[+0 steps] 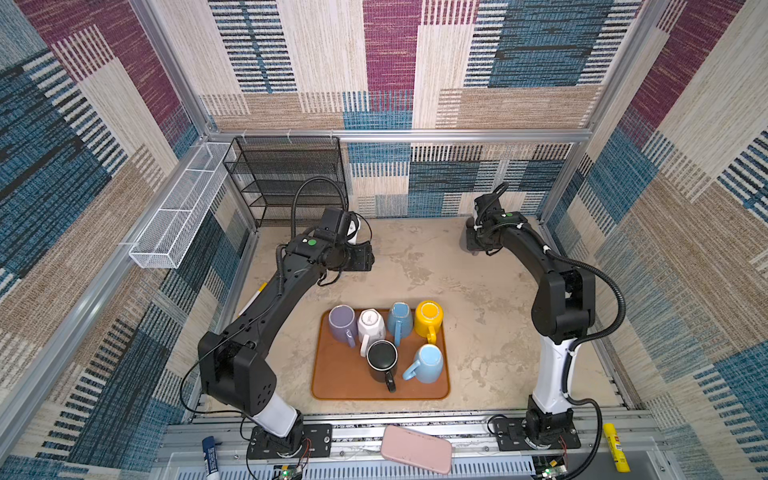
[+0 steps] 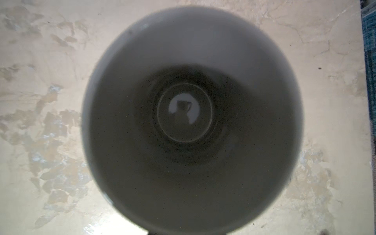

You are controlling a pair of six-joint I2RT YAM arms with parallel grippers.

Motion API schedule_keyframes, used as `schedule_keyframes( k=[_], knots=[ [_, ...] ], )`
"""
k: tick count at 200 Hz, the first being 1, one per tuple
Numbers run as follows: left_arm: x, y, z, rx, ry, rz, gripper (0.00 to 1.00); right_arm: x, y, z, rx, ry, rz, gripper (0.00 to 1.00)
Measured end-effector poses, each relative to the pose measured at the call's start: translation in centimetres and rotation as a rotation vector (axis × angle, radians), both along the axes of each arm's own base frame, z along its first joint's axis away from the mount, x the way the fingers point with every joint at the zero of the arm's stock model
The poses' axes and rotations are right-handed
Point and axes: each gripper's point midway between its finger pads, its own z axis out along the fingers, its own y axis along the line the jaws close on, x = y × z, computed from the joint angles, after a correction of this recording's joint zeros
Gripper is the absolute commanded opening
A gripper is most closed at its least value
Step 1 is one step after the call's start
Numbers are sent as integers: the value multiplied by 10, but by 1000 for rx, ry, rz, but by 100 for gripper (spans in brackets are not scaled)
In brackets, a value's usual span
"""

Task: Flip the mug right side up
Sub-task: 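Lower the grey mug upright onto the table with the right gripper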

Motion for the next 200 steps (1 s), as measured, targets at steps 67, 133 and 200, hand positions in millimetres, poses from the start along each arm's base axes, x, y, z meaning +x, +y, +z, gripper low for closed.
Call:
schedule_keyframes(
  k=[67, 133, 200],
  knots=[
    [0, 4, 0, 18, -2, 14, 68, -5, -6, -18, -49, 53, 4, 0],
    [-3, 8, -4, 37, 14, 23, 68, -11, -11, -35, -44, 87, 3, 0],
    [-4, 11, -8, 56, 31, 32, 71, -9, -12, -42, -28, 79, 1, 3]
  ],
)
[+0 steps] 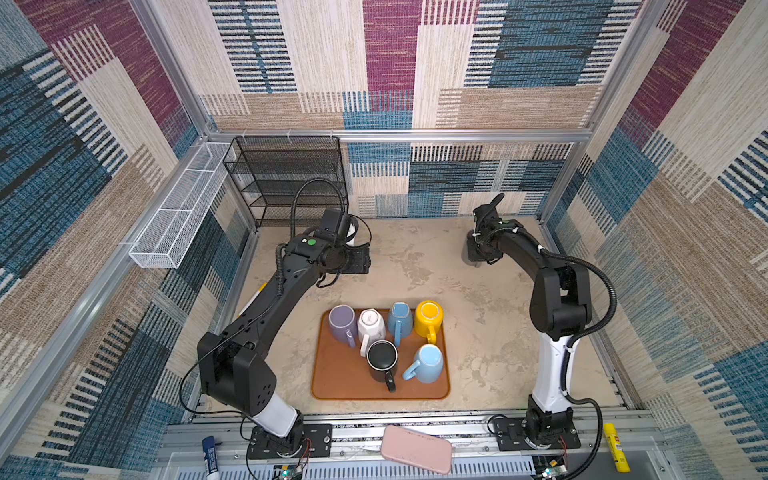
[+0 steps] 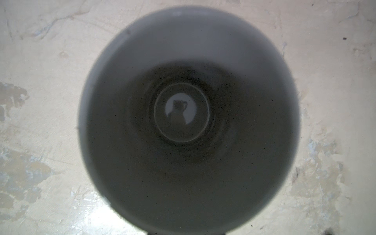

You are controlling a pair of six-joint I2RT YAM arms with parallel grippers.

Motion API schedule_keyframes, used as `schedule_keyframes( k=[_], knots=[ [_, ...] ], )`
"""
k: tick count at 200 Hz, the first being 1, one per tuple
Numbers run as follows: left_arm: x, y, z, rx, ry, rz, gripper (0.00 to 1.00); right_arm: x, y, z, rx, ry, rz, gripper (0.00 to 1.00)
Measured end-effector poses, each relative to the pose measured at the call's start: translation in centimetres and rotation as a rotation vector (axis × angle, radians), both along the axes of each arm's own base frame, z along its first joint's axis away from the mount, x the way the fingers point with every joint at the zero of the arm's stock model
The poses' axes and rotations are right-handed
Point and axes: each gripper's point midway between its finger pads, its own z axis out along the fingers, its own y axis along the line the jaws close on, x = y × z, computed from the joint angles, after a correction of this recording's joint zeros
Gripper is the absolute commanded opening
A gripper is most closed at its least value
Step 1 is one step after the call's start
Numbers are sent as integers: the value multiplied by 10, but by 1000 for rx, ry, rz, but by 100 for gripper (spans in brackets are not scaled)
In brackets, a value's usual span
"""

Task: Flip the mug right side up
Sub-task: 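Lower the grey mug upright onto the table with the right gripper, then open and raise the right gripper while the left gripper moves to the tray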

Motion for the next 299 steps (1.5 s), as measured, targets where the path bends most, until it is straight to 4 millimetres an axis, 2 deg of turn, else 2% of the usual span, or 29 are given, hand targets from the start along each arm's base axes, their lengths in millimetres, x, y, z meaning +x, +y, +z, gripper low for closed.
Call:
schedule_keyframes(
  k=[104, 118, 148, 202, 256, 299],
  knots=[
    [-1, 8, -1, 37, 7, 24, 76, 1, 2, -3, 38, -5, 8, 29],
    [-1, 11, -1, 51, 7, 37, 76, 1, 2, -2, 39, -10, 8, 35],
    [-8, 20, -5, 85, 18, 57, 76, 1, 2, 6, 44, -29, 8, 40],
    [-23, 36, -14, 141, 47, 90, 75, 0, 1, 23, 48, -63, 7, 41],
    [-58, 60, -32, 197, 114, 148, 69, -4, -1, 52, 56, -122, 7, 38],
    [-91, 77, -59, 234, 217, 197, 65, -6, 2, 68, 78, -156, 16, 35]
  ],
)
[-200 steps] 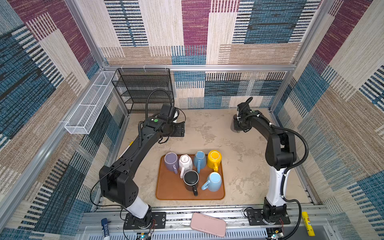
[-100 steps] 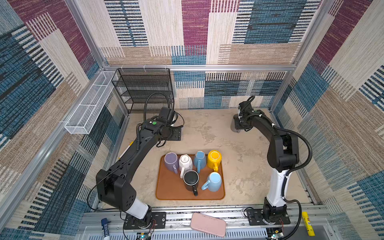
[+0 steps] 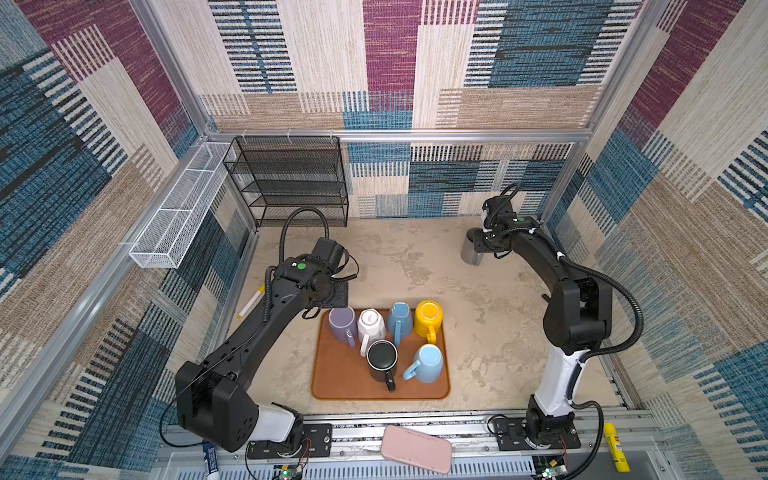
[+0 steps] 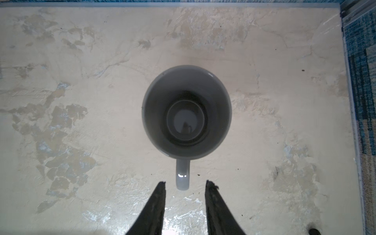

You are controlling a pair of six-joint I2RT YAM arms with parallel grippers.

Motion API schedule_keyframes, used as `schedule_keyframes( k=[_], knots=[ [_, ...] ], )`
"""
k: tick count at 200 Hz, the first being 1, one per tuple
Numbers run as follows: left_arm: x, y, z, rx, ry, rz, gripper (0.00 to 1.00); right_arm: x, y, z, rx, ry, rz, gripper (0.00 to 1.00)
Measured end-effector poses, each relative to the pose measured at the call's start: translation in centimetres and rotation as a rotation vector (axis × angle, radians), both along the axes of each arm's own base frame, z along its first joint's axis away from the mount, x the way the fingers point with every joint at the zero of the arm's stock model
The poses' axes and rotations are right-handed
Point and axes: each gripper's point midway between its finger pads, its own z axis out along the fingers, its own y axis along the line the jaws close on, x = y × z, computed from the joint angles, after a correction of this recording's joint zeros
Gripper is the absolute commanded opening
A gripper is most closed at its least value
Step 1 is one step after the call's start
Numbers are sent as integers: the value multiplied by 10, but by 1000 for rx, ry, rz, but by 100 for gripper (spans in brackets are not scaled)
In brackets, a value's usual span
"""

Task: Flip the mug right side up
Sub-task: 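Open and raise the right gripper while the left gripper moves to the tray, then lower both grippers to the tray rim beside the yellow and purple mugs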

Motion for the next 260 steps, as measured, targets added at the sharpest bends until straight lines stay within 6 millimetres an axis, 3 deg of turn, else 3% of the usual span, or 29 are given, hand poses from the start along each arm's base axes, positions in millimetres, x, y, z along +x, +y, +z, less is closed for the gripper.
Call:
schedule_keyframes(
  k=[81, 107, 123, 149, 176, 205, 229, 260],
  knots=[
    [-68, 20, -67, 26, 242, 104, 54, -7, 1, 16, 11, -41, 13, 30],
    [-86, 26, -85, 37, 298, 141, 53, -11, 8, 24, 38, -67, 46, 18],
    [-93, 26, -91, 25, 318, 158, 52, -21, 16, 28, 54, -77, 74, 17],
    [-98, 27, -105, 21, 332, 186, 51, -45, 44, 24, 75, -73, 150, 15],
    [-102, 27, -117, 15, 340, 210, 49, -81, 76, 8, 99, -36, 222, 18],
    [-105, 27, -125, 4, 344, 225, 46, -120, 92, -8, 162, 5, 234, 19],
    [-104, 25, -128, -5, 345, 226, 44, -152, 110, -26, 231, 63, 261, 13],
    [-101, 25, -131, -6, 341, 228, 43, -193, 129, -60, 306, 174, 276, 13]
  ],
)
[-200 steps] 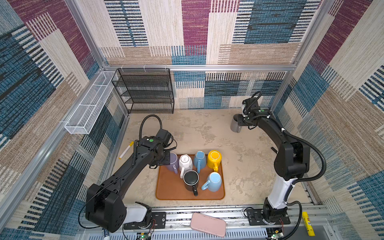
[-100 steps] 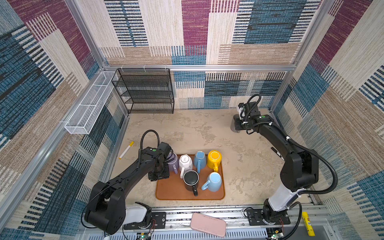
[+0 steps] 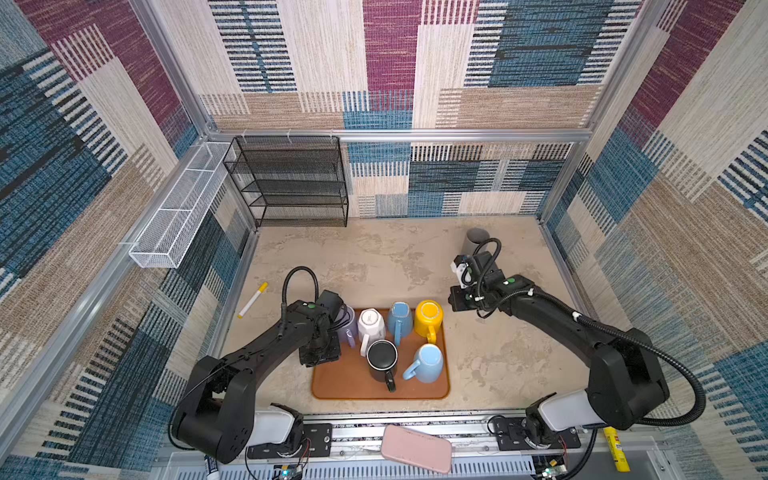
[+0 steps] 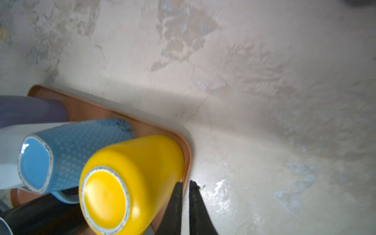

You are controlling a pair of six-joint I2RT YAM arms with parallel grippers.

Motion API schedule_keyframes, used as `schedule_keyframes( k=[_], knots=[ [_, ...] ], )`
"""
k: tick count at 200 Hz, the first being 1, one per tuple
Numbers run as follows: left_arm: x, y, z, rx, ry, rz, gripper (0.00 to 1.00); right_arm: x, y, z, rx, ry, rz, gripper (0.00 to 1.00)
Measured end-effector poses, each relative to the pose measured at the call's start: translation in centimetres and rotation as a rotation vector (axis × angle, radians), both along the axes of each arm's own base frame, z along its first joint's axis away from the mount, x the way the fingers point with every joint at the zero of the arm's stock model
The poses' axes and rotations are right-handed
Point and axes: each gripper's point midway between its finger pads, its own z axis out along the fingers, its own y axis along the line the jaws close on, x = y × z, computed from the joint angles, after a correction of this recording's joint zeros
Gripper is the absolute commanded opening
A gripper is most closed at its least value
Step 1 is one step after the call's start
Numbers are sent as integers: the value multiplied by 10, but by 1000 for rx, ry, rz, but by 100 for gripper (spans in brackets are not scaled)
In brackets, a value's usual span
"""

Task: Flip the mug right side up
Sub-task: 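Lower both grippers to the tray rim beside the yellow and purple mugs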

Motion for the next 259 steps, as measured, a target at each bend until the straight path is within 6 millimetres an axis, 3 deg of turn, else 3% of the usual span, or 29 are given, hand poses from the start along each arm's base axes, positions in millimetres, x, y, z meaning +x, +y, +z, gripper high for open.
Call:
schedule_keyframes(
  k=[40, 93, 173, 259],
  knots=[
    [-1, 4, -5, 5, 3, 23, 43, -35, 12, -24, 53, 86, 6, 16],
    [-1, 4, -11, 2, 1, 31, 38, -55, 20, -43, 59, 140, 8, 20],
    [0, 4, -14, 2, -3, 31, 35, -67, 13, -71, 12, 194, -8, 20],
    [5, 5, -12, 14, -12, 31, 37, -66, 15, -82, 14, 205, -3, 16]
  ],
)
